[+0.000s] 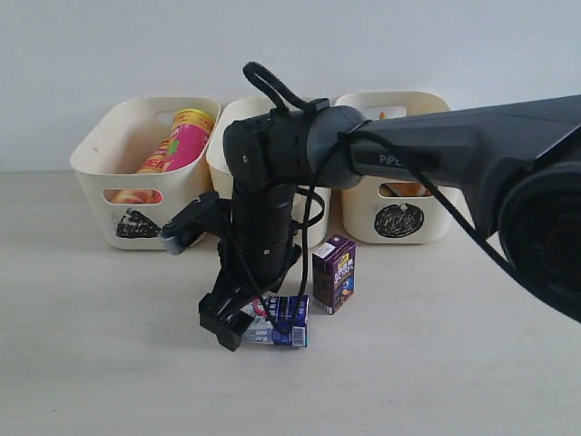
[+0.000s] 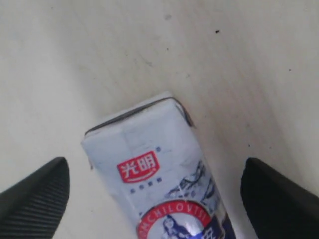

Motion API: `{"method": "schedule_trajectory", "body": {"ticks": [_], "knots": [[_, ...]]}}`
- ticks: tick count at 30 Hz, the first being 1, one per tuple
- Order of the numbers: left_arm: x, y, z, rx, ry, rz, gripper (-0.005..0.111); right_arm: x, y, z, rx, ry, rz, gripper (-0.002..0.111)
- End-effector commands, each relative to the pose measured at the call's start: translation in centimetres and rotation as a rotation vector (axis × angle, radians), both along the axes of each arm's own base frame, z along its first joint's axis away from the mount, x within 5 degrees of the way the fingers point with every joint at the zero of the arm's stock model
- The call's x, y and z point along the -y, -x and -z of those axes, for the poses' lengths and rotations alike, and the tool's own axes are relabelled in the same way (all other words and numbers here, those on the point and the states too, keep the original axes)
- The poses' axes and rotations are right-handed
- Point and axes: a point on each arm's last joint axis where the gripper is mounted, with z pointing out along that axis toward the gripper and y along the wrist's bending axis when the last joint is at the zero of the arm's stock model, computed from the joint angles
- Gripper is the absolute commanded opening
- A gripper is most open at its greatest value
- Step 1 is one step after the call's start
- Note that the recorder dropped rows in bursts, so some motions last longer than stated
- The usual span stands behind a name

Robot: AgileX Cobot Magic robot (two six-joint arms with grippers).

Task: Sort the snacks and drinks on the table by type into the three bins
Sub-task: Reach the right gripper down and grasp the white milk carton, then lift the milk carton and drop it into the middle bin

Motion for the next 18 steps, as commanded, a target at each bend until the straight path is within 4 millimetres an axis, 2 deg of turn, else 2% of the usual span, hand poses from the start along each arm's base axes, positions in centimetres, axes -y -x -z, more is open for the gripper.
{"method": "schedule_trajectory", "body": {"ticks": [1,3,5,9,11,14,18], "knots": [[0.0,0.0,0.1,-0.001,0.002,0.005,0.004,0.1,-0.4,0.4,0.016,0.01,-0.009,0.083],[0.0,0.0,0.1,-0.001,0.002,0.005,0.004,0.1,-0.5,0.4,0.018,0.008,-0.008,0.077],[0.0,0.0,0.1,-0.001,0.002,0.005,0.004,0.1,-0.5,0.4,0.018,0.009,-0.007,0.064],[0.0,0.0,0.1,-0.001,0.002,0.005,0.004,0.1,-0.4,0.1,0.013,0.001,0.025,0.018],[0.0,0.0,0.1,-0.001,0.002,0.005,0.004,0.0,-0.3,-0.8,0.017,-0.024,0.035,0.0],[0.0,0.0,0.1,-0.001,0.002,0.005,0.004,0.0,-0.3,-3.2,0.055,-0.063,0.037,0.001],[0.0,0.0,0.1,-0.001,0.002,0.005,0.004,0.2,-0.1,-7.4,0.13,-0.136,0.037,0.001]]}}
